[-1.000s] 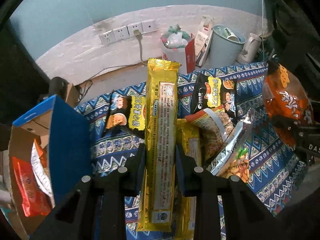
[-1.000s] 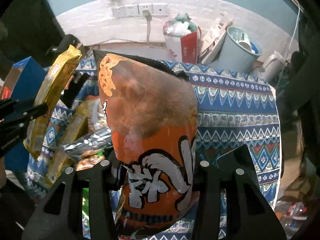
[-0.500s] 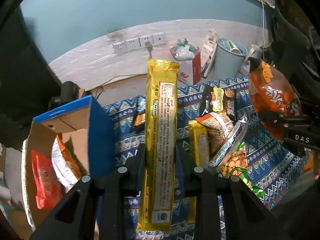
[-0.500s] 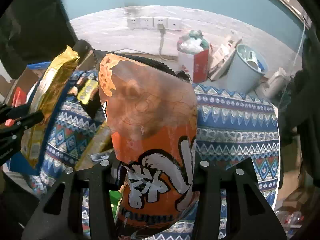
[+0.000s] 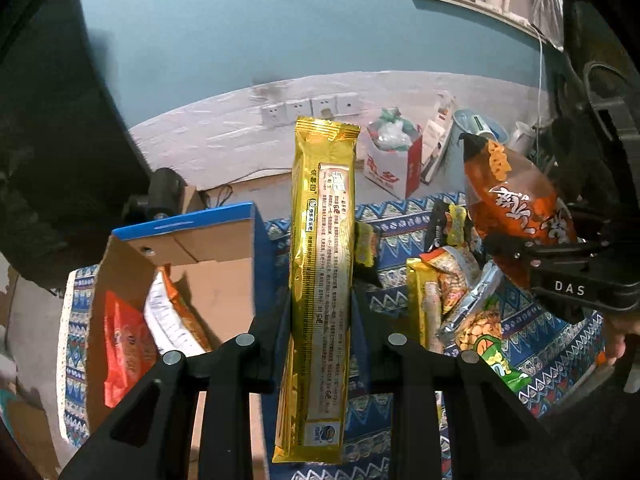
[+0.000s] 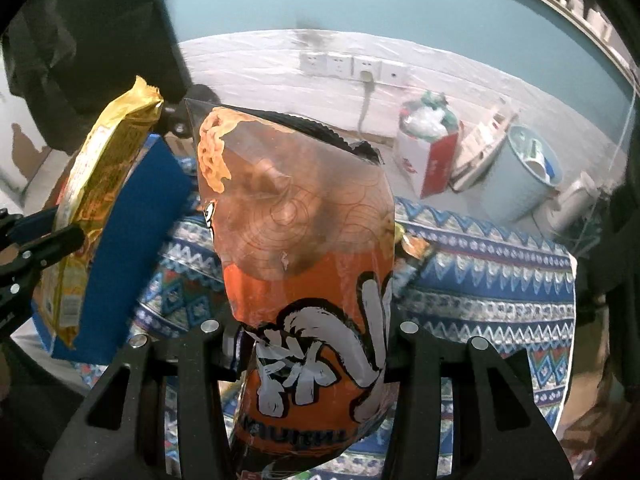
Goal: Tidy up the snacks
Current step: 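Lift the yellow bar with the left tool while the right lifts the orange chip bag, then lower the yellow snack bar into the box and open the left tool, then lower the orange cartoon chip bag into the box and open the right tool, then move both open tools from the box back over the snack pile, then grasp the long gold wafer bar with the left tool while the right grasps the green peanut bag, then lift the gold bar with the left tool while the right lifts the green peanut bag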
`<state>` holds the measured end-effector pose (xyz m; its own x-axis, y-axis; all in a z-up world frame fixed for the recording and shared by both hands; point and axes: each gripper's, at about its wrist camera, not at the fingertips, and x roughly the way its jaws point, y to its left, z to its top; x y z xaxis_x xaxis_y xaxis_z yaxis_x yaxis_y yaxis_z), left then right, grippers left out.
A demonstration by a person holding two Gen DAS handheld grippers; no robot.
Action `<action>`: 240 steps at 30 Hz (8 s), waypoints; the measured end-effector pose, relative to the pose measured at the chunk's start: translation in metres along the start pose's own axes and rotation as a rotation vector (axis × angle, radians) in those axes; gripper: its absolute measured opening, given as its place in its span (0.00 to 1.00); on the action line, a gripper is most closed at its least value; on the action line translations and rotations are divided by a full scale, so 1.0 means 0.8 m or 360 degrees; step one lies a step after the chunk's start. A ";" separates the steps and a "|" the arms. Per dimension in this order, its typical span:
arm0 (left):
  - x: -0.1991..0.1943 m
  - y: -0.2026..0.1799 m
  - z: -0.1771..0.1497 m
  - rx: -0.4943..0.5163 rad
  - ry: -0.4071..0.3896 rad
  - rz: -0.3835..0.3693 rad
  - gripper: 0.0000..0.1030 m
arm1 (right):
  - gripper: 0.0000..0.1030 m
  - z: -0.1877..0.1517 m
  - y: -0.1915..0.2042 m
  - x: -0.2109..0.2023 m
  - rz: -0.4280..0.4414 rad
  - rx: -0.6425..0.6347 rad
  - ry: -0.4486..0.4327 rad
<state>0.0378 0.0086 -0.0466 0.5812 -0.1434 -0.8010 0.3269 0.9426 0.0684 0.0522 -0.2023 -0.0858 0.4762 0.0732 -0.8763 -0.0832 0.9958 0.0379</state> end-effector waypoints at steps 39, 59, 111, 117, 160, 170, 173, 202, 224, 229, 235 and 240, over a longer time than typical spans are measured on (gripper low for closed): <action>0.037 0.173 -0.068 -0.0365 0.0143 0.0199 0.28 | 0.43 0.071 0.205 0.039 0.0229 -0.0308 0.0010; 0.020 0.215 -0.081 -0.0501 0.0190 0.0235 0.28 | 0.43 0.080 0.259 0.060 0.0318 -0.0371 0.0054; -0.016 0.182 -0.070 -0.0431 0.0118 0.0236 0.65 | 0.72 0.070 0.252 0.031 0.0276 -0.0343 0.0035; -0.015 0.147 -0.063 -0.0330 0.0107 0.0207 0.70 | 0.74 0.062 0.210 0.014 0.0218 -0.0269 0.0016; 0.088 -0.076 -0.080 0.0220 0.0451 -0.0078 0.74 | 0.78 -0.129 -0.001 0.094 -0.0041 0.0156 0.0537; 0.117 -0.096 -0.078 0.0194 0.0538 -0.0161 0.74 | 0.35 -0.142 -0.009 0.107 -0.0022 0.0083 0.0576; 0.126 -0.107 -0.077 0.0192 0.0569 -0.0186 0.74 | 0.33 -0.151 -0.023 0.100 -0.0032 0.0116 0.0587; 0.208 -0.176 -0.065 0.0321 0.0629 -0.0146 0.29 | 0.33 -0.147 -0.117 0.058 -0.0125 0.0338 0.0408; 0.115 -0.136 -0.055 0.0316 0.0365 -0.0083 0.28 | 0.33 -0.099 -0.087 0.043 -0.0073 0.0253 0.0236; 0.087 -0.123 -0.050 0.0302 0.0282 -0.0052 0.28 | 0.33 -0.086 -0.073 0.033 -0.0055 0.0215 0.0187; 0.073 -0.103 -0.039 0.0271 0.0215 -0.0024 0.28 | 0.33 -0.073 -0.056 0.021 -0.0030 0.0175 0.0132; 0.059 -0.080 -0.027 0.0191 0.0192 -0.0033 0.28 | 0.33 -0.059 -0.042 0.008 -0.0006 0.0140 0.0077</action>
<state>0.0281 -0.0519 -0.1016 0.4824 -0.1183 -0.8679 0.4288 0.8959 0.1162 0.0165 -0.2380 -0.1154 0.4332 0.0688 -0.8987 -0.0033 0.9972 0.0748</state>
